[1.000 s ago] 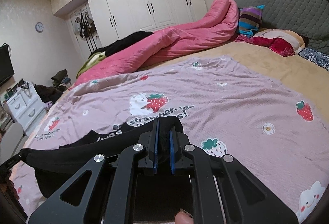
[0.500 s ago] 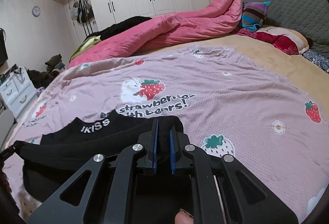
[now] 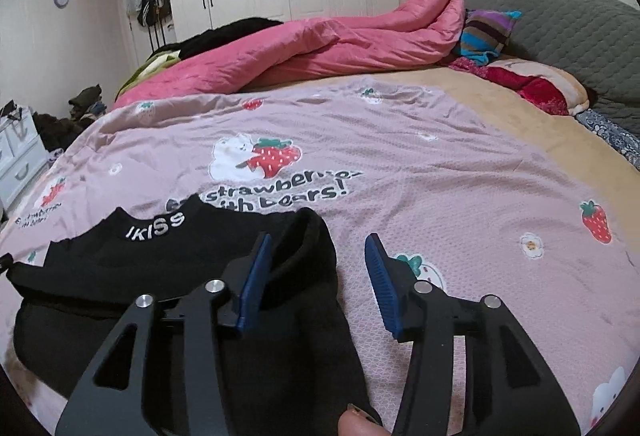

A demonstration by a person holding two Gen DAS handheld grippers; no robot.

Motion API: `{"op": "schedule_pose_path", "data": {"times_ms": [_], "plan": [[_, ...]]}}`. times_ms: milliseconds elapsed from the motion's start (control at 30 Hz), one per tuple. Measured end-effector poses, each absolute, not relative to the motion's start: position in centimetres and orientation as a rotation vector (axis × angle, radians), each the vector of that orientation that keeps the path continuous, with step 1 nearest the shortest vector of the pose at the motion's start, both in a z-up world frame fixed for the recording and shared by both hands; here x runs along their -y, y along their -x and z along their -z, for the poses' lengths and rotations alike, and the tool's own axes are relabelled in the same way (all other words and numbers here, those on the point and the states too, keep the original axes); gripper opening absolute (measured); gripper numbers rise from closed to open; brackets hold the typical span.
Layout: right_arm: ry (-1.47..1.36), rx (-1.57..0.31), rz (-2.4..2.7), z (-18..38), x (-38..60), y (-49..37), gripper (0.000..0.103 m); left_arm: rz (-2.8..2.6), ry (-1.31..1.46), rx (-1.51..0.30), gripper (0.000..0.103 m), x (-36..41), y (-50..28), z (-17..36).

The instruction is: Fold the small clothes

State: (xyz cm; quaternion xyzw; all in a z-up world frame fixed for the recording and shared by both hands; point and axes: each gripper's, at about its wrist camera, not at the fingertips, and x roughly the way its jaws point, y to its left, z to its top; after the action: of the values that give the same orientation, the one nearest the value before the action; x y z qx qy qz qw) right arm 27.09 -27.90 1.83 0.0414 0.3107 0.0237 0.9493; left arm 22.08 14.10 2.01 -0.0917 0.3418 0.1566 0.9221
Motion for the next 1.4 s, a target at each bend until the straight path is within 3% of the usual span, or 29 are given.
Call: {"op": "schedule_pose_path", "data": {"times_ms": [167, 267, 433, 467, 500, 567, 633, 867, 1233, 1300, 1400], "plan": [[-0.048, -0.610, -0.043, -2.4, 27.5, -26.0, 0.061, -0.286, 0.189, -0.670, 0.026, -13.7, -20.5, -3.4], [-0.027, -0.593, -0.052, -2.8, 27.2, -25.2, 0.062, -0.245, 0.140, -0.664, 0.032, -12.6, -19.5, -3.6], [-0.015, -0.566, -0.091, -3.6, 27.2, -23.6, 0.060, -0.178, 0.104, -0.717, 0.032, -11.1, -18.2, -2.7], [-0.020, -0.576, -0.122, -3.7, 27.2, -23.1, 0.048, -0.161, 0.094, -0.731, 0.029, -10.7, -18.0, -2.5], [-0.021, -0.588, -0.151, -3.7, 27.3, -22.9, 0.034, -0.145, 0.066, -0.756, 0.019, -10.1, -18.2, -2.1], [-0.009, -0.612, -0.189, -3.4, 27.4, -22.5, 0.025, -0.142, 0.028, -0.794, 0.005, -9.4, -18.6, -1.1], [0.023, -0.647, -0.202, -2.6, 27.2, -22.4, 0.020, -0.129, 0.010, -0.846, 0.005, -8.8, -19.3, 0.2], [0.072, -0.783, -0.189, 1.0, 26.5, -25.8, 0.020, -0.171, -0.032, -0.878, 0.005, -8.3, -21.7, 2.3], [0.052, -0.826, -0.147, 3.0, 25.2, -32.1, 0.020, -0.258, 0.045, -0.863, 0.009, -12.1, -26.9, 2.2], [0.042, -0.817, -0.130, 3.0, 25.6, -32.7, 0.021, -0.267, 0.090, -0.856, 0.015, -13.4, -27.2, 2.0], [0.012, -0.823, -0.103, 3.0, 26.7, -33.5, 0.045, -0.268, 0.146, -0.870, 0.024, -15.0, -27.4, 2.2]]}}
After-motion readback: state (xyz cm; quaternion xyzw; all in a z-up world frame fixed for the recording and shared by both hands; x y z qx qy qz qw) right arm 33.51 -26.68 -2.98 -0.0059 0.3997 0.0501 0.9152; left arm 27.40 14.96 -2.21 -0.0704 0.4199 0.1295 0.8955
